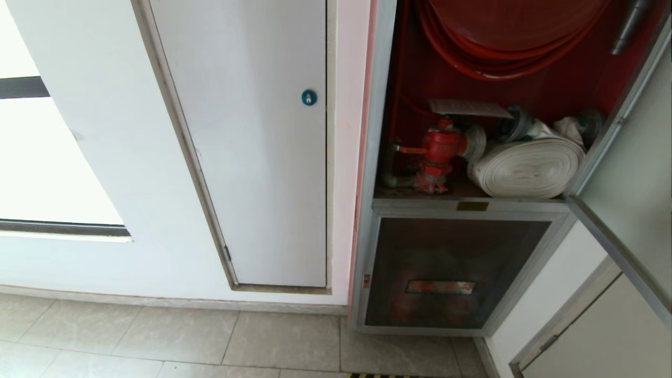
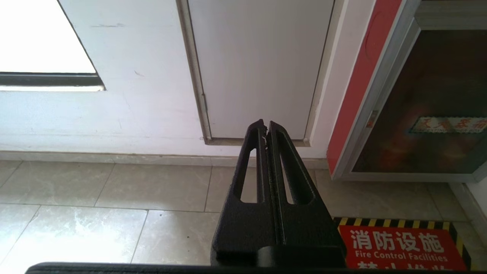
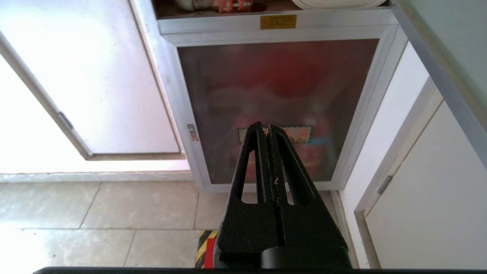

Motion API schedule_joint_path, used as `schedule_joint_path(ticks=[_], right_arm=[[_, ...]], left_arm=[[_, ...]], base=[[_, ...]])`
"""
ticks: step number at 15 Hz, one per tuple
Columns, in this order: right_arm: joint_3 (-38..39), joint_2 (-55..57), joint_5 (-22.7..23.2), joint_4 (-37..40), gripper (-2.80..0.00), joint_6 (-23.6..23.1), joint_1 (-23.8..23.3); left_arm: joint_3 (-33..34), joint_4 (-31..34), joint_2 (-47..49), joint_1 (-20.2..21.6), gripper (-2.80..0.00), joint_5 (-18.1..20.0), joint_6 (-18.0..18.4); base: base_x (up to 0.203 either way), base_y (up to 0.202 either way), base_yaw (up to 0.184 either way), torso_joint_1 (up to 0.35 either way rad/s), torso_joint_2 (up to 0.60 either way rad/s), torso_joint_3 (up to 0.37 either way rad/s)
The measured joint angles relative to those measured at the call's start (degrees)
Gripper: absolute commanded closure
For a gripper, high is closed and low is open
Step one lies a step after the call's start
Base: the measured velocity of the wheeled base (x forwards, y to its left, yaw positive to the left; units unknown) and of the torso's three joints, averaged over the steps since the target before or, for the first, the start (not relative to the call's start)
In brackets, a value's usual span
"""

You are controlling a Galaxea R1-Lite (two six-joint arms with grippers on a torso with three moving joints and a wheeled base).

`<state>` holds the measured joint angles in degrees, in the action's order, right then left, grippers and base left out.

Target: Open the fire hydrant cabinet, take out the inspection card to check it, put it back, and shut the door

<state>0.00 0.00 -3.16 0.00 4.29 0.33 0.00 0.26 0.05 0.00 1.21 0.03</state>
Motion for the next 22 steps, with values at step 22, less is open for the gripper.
schedule_joint_path(ticks=[22], right_arm=[[0.00,0.00,0.18,-0.16,0.00,1.72,0.00]], left_arm=[[0.00,-0.01,0.00,0.00,0.00,-0.16,-0.13]], base=[[-0.006,0.000,0.000,0.000,0.00,0.000]])
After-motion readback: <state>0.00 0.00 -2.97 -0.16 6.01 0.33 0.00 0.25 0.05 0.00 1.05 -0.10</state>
